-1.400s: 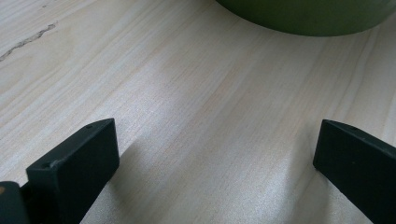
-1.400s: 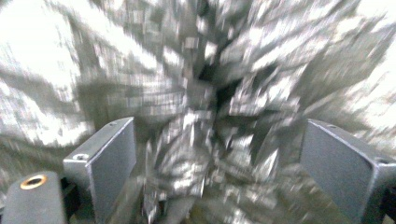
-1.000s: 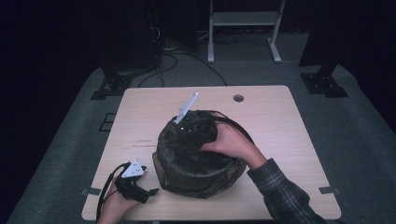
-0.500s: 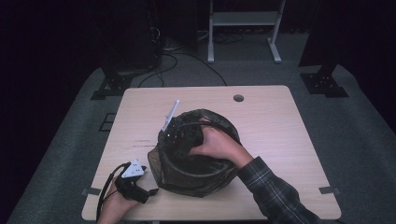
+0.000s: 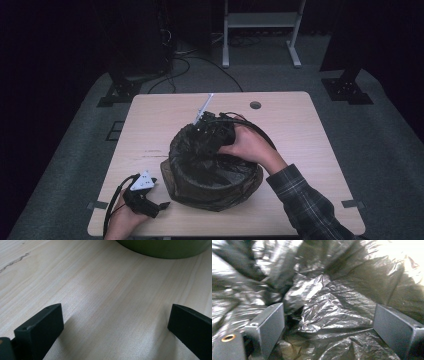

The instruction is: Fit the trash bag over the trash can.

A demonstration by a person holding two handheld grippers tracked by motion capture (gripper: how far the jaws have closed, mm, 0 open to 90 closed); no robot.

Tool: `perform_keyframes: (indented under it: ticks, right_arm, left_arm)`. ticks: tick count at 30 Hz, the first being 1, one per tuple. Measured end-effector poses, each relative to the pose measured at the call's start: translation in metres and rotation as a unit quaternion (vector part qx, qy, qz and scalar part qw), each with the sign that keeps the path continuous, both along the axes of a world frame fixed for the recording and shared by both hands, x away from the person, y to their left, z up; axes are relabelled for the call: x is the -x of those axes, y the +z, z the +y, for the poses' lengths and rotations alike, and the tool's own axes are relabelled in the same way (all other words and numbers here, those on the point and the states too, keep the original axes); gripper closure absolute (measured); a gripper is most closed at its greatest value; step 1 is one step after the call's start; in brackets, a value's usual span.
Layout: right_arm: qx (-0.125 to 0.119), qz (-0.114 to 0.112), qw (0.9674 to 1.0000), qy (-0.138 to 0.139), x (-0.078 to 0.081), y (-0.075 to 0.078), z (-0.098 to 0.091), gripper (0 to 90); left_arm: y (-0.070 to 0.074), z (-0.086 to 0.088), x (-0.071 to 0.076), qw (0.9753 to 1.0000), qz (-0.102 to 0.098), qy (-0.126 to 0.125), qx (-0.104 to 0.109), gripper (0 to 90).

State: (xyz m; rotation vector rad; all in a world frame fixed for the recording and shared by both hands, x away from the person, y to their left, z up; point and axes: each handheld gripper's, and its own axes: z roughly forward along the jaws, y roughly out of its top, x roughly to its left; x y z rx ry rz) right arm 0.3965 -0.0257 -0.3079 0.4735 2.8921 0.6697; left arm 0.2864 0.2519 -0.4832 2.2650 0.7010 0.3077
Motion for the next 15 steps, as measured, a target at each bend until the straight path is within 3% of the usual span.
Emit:
perform_keyframes:
  ticks: [4, 7, 12, 15]
  right_arm:
    - [0.004, 0.0, 1.0, 0.003, -0.001, -0.004, 0.003, 9.2]
    - [-0.013, 0.002, 0.9998, 0.011, 0.004, -0.001, 0.002, 9.2]
    - [-0.041, 0.005, 0.9979, 0.049, 0.028, 0.008, 0.002, 9.2]
    - [-0.028, 0.01, 0.9975, 0.064, 0.04, 0.002, 0.007, 9.2]
  left_arm:
    - [0.0, 0.0, 0.0, 1.0, 0.0, 0.0, 0.0, 0.0]
    - [0.0, 0.0, 0.0, 1.0, 0.0, -0.001, 0.001, 0.0]
    - [0.0, 0.0, 0.0, 1.0, 0.0, -0.001, 0.001, 0.0]
    - [0.0, 0.0, 0.0, 1.0, 0.0, -0.001, 0.001, 0.0]
